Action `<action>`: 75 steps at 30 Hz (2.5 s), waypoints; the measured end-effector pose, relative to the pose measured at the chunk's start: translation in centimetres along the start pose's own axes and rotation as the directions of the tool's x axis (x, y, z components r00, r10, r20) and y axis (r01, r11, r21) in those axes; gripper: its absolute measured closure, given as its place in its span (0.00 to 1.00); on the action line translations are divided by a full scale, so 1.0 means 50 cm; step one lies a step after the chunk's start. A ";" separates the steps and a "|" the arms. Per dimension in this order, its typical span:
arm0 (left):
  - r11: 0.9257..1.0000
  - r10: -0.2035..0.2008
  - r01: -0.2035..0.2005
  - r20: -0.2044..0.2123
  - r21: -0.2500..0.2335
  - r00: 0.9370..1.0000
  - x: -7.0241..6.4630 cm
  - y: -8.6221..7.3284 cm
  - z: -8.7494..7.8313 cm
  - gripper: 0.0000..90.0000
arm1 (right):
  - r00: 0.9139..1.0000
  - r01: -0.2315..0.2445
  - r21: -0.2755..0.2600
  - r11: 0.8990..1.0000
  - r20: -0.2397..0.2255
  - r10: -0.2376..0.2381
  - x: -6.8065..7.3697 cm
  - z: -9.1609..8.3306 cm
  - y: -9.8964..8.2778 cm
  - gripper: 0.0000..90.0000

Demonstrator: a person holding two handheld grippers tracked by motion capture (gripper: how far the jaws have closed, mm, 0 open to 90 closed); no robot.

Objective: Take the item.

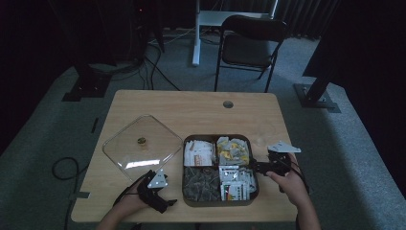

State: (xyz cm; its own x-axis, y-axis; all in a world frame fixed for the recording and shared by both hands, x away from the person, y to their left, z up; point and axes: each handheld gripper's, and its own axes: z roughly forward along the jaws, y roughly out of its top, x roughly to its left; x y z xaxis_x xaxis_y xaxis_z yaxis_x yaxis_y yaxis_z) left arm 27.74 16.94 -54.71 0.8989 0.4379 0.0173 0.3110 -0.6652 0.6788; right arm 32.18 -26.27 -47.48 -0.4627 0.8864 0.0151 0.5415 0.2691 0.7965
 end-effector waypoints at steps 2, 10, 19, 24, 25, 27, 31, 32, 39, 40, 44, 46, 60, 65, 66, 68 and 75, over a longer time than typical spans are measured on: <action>1.000 0.000 0.000 0.000 0.000 1.000 0.000 0.000 0.000 0.02 | 1.000 0.015 0.005 1.000 -0.019 -0.015 0.013 0.013 0.007 0.14; 1.000 0.000 0.000 0.000 0.000 1.000 0.000 0.000 0.000 0.02 | 0.996 0.059 0.019 0.998 -0.071 -0.057 0.032 0.049 0.025 0.16; 1.000 0.001 -0.001 0.000 0.000 1.000 0.000 0.000 0.000 0.02 | 0.991 0.107 0.027 0.994 -0.078 -0.105 0.056 0.078 0.045 0.36; 1.000 0.001 -0.001 0.001 0.001 1.000 0.000 0.000 0.000 0.02 | 0.989 0.132 0.037 0.991 -0.077 -0.129 0.069 0.097 0.048 0.39; 1.000 0.001 -0.001 0.001 0.000 1.000 0.000 0.000 0.000 0.02 | 0.988 0.136 0.040 0.990 -0.074 -0.132 0.071 0.100 0.049 0.39; 1.000 0.001 -0.001 0.001 0.000 1.000 0.000 0.000 0.000 0.02 | 0.988 0.141 0.043 0.989 -0.075 -0.138 0.074 0.107 0.049 0.40; 1.000 0.001 -0.001 0.001 0.000 1.000 0.000 0.000 0.000 0.02 | 0.986 0.159 0.059 0.986 -0.070 -0.154 0.078 0.118 0.048 0.42; 1.000 0.001 -0.001 0.001 0.000 1.000 0.000 0.000 0.000 0.02 | 0.985 0.164 0.068 0.984 -0.069 -0.159 0.078 0.121 0.047 0.42; 1.000 0.001 -0.001 0.001 0.000 1.000 0.000 0.000 0.000 0.02 | 0.983 0.167 0.083 0.982 -0.090 -0.160 0.079 0.135 0.042 0.45; 1.000 0.001 -0.001 0.001 0.001 1.000 0.000 0.000 0.000 0.02 | 0.982 0.153 0.114 0.982 -0.128 -0.139 0.076 0.140 0.043 0.44; 1.000 0.001 -0.001 0.001 0.000 1.000 0.000 0.000 0.000 0.02 | 0.982 0.155 0.133 0.979 -0.129 -0.138 0.078 0.146 0.040 0.53; 1.000 0.001 -0.001 0.001 0.001 1.000 0.000 0.000 0.000 0.02 | 0.984 0.144 0.126 0.981 -0.121 -0.129 0.077 0.147 0.040 0.59; 1.000 0.001 -0.001 0.001 0.000 1.000 0.000 0.000 0.000 0.02 | 0.984 0.139 0.095 0.986 -0.129 -0.126 0.075 0.137 0.038 0.98; 1.000 0.001 -0.001 0.001 0.000 1.000 0.000 0.000 0.000 0.02 | 0.983 0.134 0.066 0.989 -0.131 -0.125 0.074 0.122 0.042 0.98; 1.000 0.001 -0.001 0.001 0.000 1.000 0.000 0.000 0.000 0.02 | 0.984 0.130 0.054 0.990 -0.128 -0.122 0.073 0.118 0.044 0.98; 1.000 0.001 -0.001 0.001 0.001 1.000 0.000 0.000 0.000 0.02 | 0.985 0.123 0.038 0.992 -0.127 -0.117 0.071 0.112 0.046 0.98; 1.000 0.001 -0.001 0.001 0.000 1.000 0.000 0.000 0.000 0.02 | 0.985 0.094 -0.011 0.996 -0.146 -0.094 0.066 0.092 0.046 0.98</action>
State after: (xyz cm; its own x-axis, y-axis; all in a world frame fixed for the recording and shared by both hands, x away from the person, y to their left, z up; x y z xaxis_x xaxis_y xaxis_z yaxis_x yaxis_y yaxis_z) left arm 27.74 16.96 -54.71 0.8993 0.4369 0.0171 0.3104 -0.6654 0.6789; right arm 35.13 -21.01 -48.36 -0.6093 0.7924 0.0283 0.4883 0.3469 0.8008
